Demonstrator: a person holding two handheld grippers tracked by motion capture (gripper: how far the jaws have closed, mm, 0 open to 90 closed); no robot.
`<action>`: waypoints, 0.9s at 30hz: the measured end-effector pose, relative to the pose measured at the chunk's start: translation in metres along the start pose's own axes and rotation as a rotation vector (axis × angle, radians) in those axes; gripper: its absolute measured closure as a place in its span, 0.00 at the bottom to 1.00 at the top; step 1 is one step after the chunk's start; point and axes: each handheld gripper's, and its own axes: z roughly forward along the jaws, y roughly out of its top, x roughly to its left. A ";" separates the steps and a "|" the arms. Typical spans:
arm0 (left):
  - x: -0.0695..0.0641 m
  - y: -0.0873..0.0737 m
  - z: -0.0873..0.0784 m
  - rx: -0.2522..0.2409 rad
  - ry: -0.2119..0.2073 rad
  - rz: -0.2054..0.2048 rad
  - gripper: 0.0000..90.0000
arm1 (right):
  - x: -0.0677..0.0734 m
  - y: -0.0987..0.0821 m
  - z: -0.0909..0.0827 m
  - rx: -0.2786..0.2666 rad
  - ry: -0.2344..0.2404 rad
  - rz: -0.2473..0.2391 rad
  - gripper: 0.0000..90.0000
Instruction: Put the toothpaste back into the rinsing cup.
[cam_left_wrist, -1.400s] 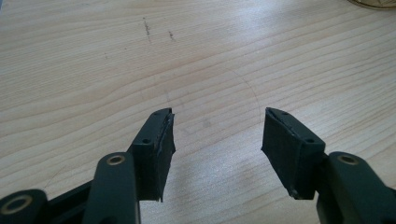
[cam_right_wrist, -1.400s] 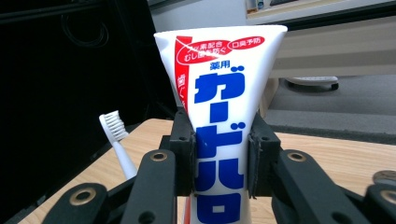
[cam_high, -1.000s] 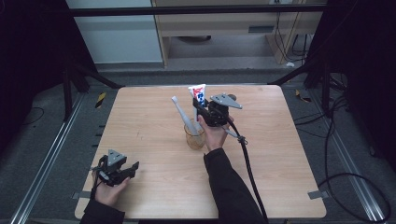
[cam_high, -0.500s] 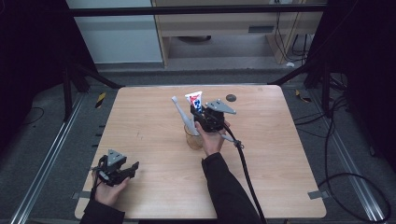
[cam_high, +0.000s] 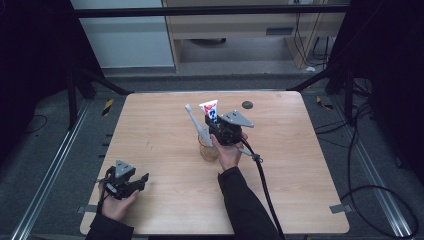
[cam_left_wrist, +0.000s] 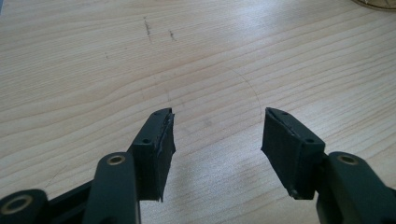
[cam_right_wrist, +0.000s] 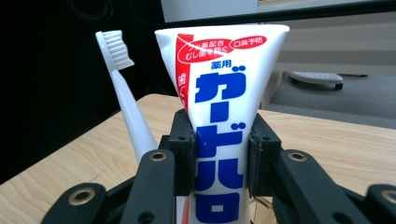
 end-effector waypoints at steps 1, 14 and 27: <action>0.000 0.000 0.000 0.000 0.000 0.000 0.48 | 0.001 0.000 0.000 -0.002 -0.001 -0.008 0.76; 0.000 0.000 0.000 -0.001 -0.001 0.001 0.48 | 0.002 -0.008 0.000 0.001 -0.006 -0.031 0.76; 0.001 0.000 0.000 -0.001 -0.001 -0.003 0.48 | 0.002 -0.027 0.002 0.079 -0.004 -0.075 0.75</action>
